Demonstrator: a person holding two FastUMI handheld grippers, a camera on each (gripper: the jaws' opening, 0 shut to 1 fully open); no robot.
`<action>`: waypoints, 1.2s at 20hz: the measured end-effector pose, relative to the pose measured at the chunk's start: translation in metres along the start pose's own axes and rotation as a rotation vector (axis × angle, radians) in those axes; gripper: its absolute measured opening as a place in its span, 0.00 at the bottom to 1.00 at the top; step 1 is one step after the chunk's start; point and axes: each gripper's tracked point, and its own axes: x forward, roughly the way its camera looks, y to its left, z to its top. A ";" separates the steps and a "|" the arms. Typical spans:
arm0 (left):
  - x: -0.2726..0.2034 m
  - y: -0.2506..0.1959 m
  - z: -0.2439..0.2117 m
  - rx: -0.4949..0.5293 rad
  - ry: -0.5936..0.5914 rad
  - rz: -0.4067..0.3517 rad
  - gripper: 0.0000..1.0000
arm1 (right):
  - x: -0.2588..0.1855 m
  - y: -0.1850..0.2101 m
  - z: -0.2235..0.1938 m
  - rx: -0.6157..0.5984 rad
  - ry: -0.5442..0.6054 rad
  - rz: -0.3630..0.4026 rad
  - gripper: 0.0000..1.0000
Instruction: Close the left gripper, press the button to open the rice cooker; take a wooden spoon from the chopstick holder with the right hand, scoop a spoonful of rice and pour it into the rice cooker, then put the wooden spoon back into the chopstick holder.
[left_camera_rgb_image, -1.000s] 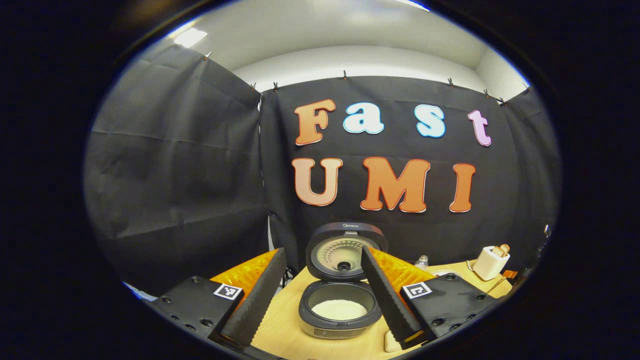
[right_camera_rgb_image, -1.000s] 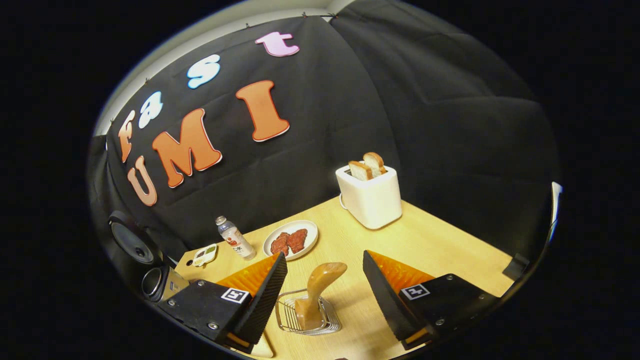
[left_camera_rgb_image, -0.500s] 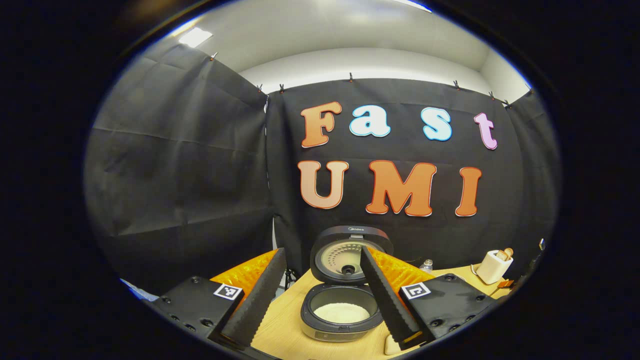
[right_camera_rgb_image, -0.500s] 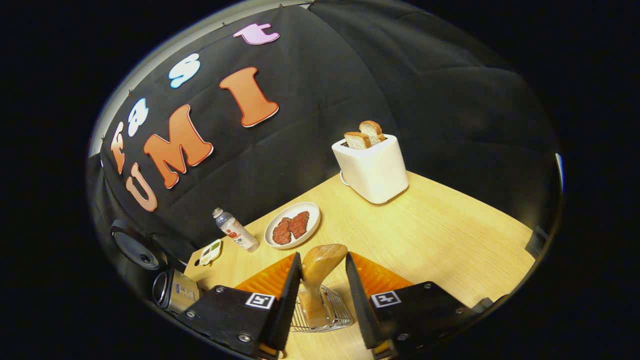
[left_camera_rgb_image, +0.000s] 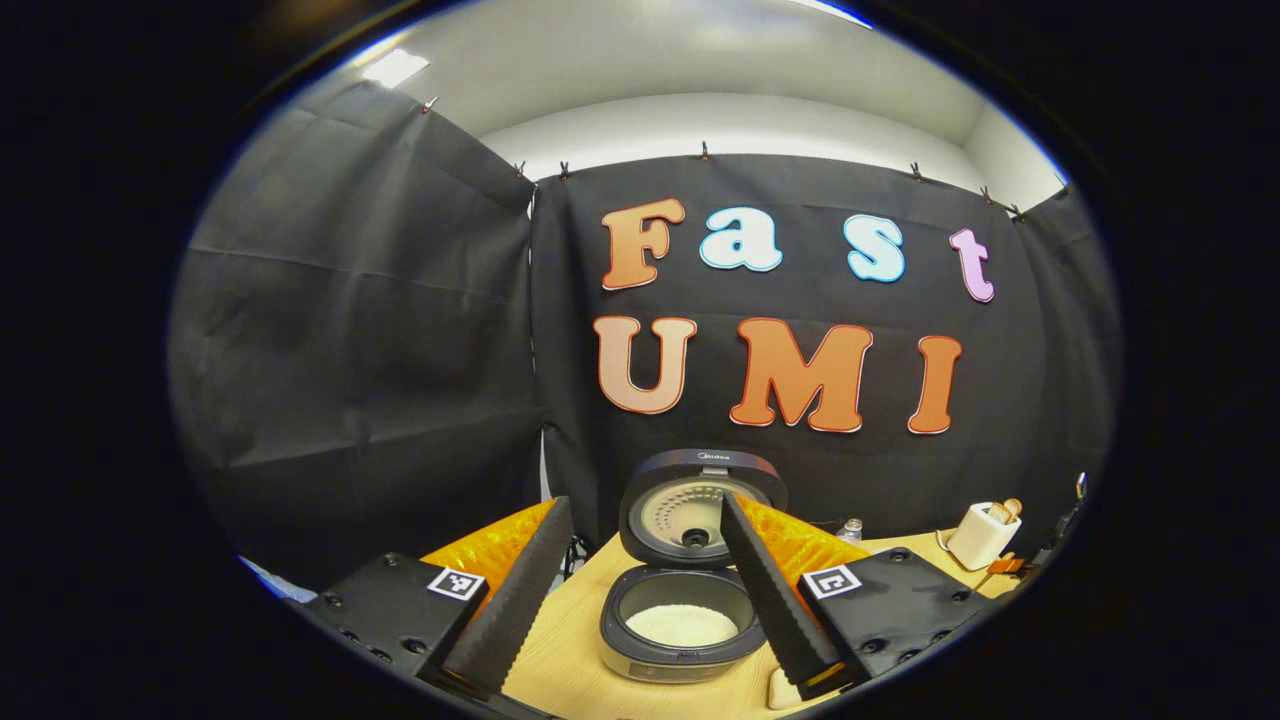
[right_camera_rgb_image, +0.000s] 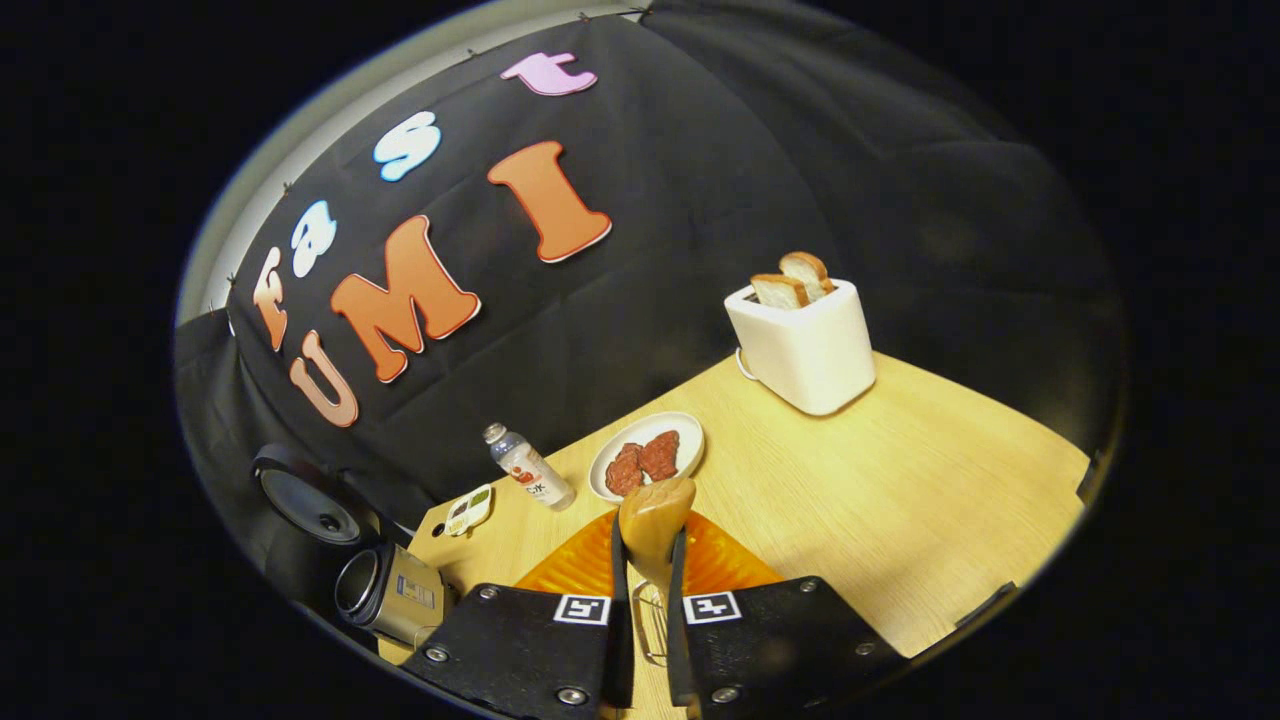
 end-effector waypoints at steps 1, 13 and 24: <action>0.004 0.004 0.000 0.009 0.000 -0.009 0.97 | -0.004 0.006 0.008 -0.031 -0.023 -0.010 0.12; 0.064 0.031 0.004 -0.007 -0.009 -0.166 1.00 | -0.105 0.174 0.032 -0.192 -0.215 0.166 0.12; 0.088 0.049 -0.010 0.000 0.021 -0.203 1.00 | -0.082 0.196 -0.102 -0.415 -0.041 0.169 0.12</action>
